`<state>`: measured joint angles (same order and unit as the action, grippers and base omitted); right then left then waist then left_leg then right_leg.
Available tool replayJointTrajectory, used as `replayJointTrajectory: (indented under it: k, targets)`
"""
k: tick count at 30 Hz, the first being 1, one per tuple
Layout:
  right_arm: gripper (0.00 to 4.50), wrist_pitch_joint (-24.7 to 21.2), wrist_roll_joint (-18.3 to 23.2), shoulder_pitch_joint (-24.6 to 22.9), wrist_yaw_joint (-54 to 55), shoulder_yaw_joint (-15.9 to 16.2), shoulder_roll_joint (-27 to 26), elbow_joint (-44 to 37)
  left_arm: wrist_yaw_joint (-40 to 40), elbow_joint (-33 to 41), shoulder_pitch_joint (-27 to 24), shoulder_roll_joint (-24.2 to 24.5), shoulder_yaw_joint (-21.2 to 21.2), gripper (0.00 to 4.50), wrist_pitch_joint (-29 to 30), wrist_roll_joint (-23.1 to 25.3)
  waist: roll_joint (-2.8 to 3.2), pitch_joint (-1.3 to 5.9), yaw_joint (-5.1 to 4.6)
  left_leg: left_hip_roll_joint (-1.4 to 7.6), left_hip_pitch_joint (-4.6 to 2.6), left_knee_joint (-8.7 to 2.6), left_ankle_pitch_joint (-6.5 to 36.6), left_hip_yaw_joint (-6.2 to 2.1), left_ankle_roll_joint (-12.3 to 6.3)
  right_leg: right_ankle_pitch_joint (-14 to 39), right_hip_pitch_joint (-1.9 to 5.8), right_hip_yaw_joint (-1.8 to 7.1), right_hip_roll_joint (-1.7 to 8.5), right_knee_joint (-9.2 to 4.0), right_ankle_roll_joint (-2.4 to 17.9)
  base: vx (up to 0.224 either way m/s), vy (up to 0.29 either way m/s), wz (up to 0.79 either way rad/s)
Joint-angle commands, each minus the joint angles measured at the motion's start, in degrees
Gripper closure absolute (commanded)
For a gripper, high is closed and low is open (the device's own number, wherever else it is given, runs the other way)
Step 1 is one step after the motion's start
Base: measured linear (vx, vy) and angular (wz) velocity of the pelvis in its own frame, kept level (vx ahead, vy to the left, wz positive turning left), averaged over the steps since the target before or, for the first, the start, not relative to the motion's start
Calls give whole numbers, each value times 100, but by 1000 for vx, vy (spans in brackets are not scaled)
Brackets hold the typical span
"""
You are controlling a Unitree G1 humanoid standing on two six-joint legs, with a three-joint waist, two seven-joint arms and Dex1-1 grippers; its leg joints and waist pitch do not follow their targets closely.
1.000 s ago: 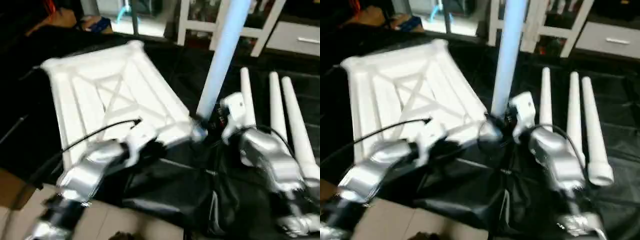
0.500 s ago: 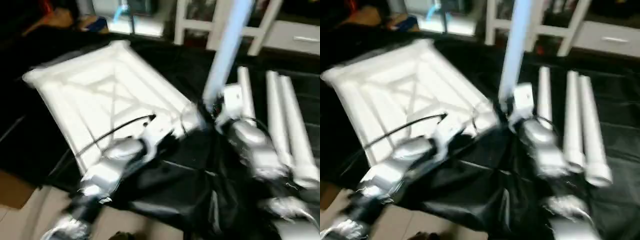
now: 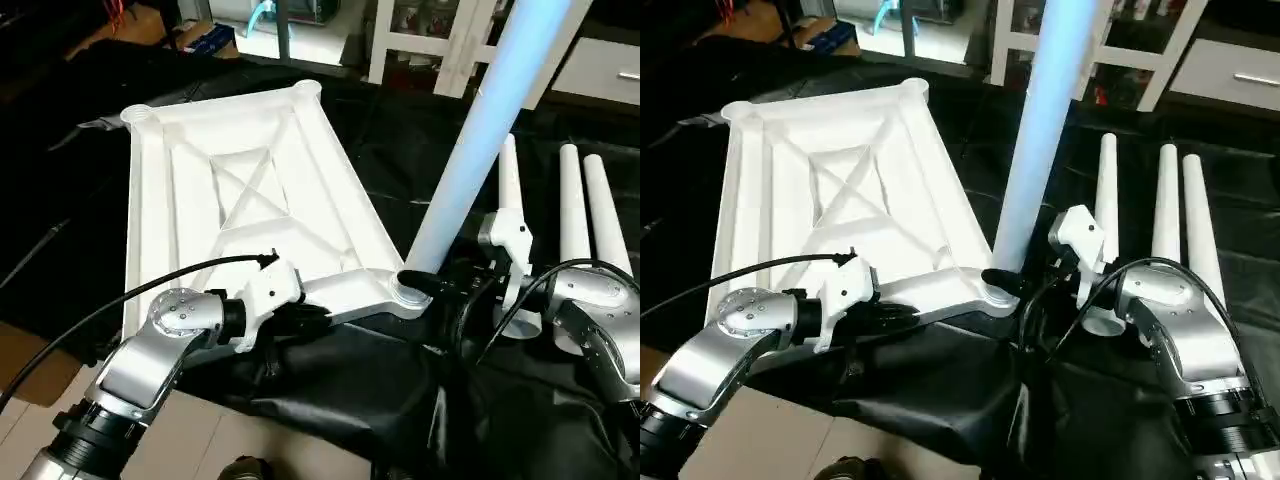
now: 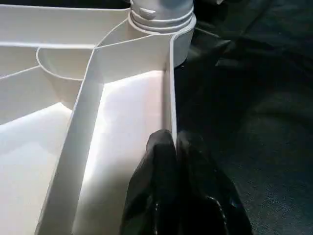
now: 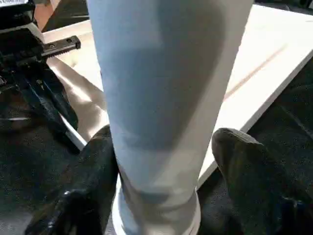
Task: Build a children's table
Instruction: Rotate leg to tighten
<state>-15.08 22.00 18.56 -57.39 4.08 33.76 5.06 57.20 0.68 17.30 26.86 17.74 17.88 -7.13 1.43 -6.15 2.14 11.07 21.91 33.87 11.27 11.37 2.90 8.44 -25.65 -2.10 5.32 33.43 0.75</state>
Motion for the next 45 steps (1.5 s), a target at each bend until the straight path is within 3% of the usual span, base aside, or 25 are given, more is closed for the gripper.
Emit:
replayJointTrajectory:
  k: [1,8,11,14,15,16,17,18,19,21,22,23,25,29,30,32,33,35,37,38,39,40,43,45]
  targets:
    - [170,-181,121,-20,40,-160,-36,-154,259,75,-94,54,96,450,-6,-99,-23,354,1,174,-114,-406,850,-44,-571,804,380,157,168,-281,1511,0,0,0]
    - [235,-274,-89,163,563,-84,-338,168,57,43,-32,-37,199,450,30,18,-35,408,4,160,-103,-361,441,-39,-717,293,392,153,165,-215,1616,0,0,0]
    - [254,-424,-447,346,1325,-71,-639,629,-468,-156,105,-328,204,450,221,251,-37,382,-35,147,-81,-369,639,-40,-574,715,383,152,167,-255,1555,0,0,0]
    - [257,-488,-566,432,1698,-80,-815,848,-794,-288,201,-524,182,450,332,360,-53,344,-51,138,-89,-393,1100,-45,-312,1493,362,165,182,-337,1331,0,0,0]
    - [258,-609,-779,657,2698,-215,-1301,1388,-1558,-624,462,-1047,121,450,629,555,-57,306,-90,133,-111,-417,1377,-27,-191,1971,308,170,169,-384,1201,0,0,0]
    - [259,-594,-866,775,3130,-274,-1511,1665,-1944,-801,599,-1316,83,450,765,643,-78,280,-96,124,-131,-437,1563,-48,-83,2361,307,150,165,-431,1087,0,0,0]
    - [260,-572,-915,845,3371,-310,-1626,1826,-2162,-901,677,-1469,62,450,840,689,-73,306,-104,87,-185,-424,1798,-81,83,2914,300,129,179,-468,874,0,0,0]
    - [260,-396,-952,1012,3872,-420,-1863,2198,-2649,-1137,850,-1839,-46,450,972,718,-99,332,-96,91,-169,-432,1691,-85,72,2833,320,149,193,-489,774,0,0,0]
    - [260,-282,-961,1122,4195,-499,-2021,2442,-2933,-1281,960,-2072,-104,450,1041,730,-77,321,-106,101,-157,-442,1668,-78,67,2781,298,156,196,-494,785,0,0,0]
    - [261,28,-937,1394,4924,-701,-2394,3012,-3500,-1594,1206,-2631,-234,450,1110,687,-84,367,-118,72,-160,-435,1660,-90,68,2703,316,113,172,-509,717,0,0,0]
    - [261,28,-937,1394,4924,-701,-2394,3012,-3500,-1594,1206,-2631,-234,450,1110,687,-83,362,-131,71,-152,-436,1637,-80,35,2618,304,112,168,-519,726,0,0,0]
    - [261,311,-892,1629,5338,-858,-2672,3436,-3648,-1770,1359,-2975,-205,450,1008,698,-79,367,-138,75,-115,-450,1612,-87,-6,2428,327,98,161,-506,738,0,0,0]
    - [261,406,-894,1722,5388,-875,-2758,3563,-3581,-1796,1397,-3037,-114,450,948,731,-108,383,-133,67,-121,-443,1616,-77,-70,2233,320,89,142,-506,747,0,0,0]
    - [261,749,-1112,1845,4699,-727,-2627,3400,-2990,-1571,1253,-2617,41,450,769,785,-121,410,-112,75,-80,-438,1428,-83,-249,1726,372,86,146,-435,852,0,0,0]
    - [261,803,-1131,1747,4249,-576,-2481,3162,-2857,-1539,1199,-2419,52,450,629,807,-128,407,-115,80,-54,-435,1361,-78,-347,1620,389,92,158,-430,890,0,0,0]
    - [205,954,-1179,1534,3566,-329,-2167,2725,-2668,-1500,1111,-2095,35,450,448,835,-130,404,-116,88,-68,-415,1265,-53,-462,1525,364,106,161,-429,1007,0,0,0]
    - [205,957,-1111,1370,3153,-240,-1942,2391,-2539,-1459,1050,-1906,3,450,332,829,-107,424,-71,94,-71,-409,1059,-70,-533,1344,394,102,167,-399,1032,0,0,0]
    - [189,991,-1061,1281,2938,-197,-1812,2231,-2481,-1438,1014,-1807,-23,450,274,822,-111,429,-68,106,-56,-386,782,-50,-652,963,396,109,156,-345,1223,0,0,0]
    - [161,1156,-887,914,2001,-42,-1245,1551,-2201,-1359,899,-1531,-148,450,130,760,-104,444,-43,125,-62,-366,567,-52,-744,597,413,114,158,-290,1366,0,0,0]
    - [161,1158,-880,898,1966,-38,-1223,1523,-2191,-1356,894,-1521,-151,450,125,756,-122,445,-11,123,-60,-347,434,-46,-848,348,437,119,147,-261,1443,0,0,0]
    - [161,1150,-802,752,1673,-21,-1008,1251,-2075,-1314,853,-1417,-175,450,98,717,-99,437,-1,123,-65,-338,351,-35,-969,184,424,126,145,-250,1514,0,0,0]
    - [141,1053,-672,601,1437,-45,-827,961,-1949,-1253,791,-1307,-182,450,38,679,-74,435,-6,127,-65,-334,331,-33,-1008,141,418,128,151,-237,1558,0,0,0]
    - [119,732,-425,219,918,-153,-382,253,-1646,-1096,599,-1009,-183,450,-43,575,-73,424,-18,142,-36,-336,327,-49,-1131,149,439,119,153,-245,1573,0,0,0]
    - [93,614,-328,112,873,-202,-294,38,-1637,-1095,574,-972,-189,450,-36,582,-55,391,-38,158,-53,-363,613,-35,-1000,695,388,117,158,-310,1547,0,0,0]
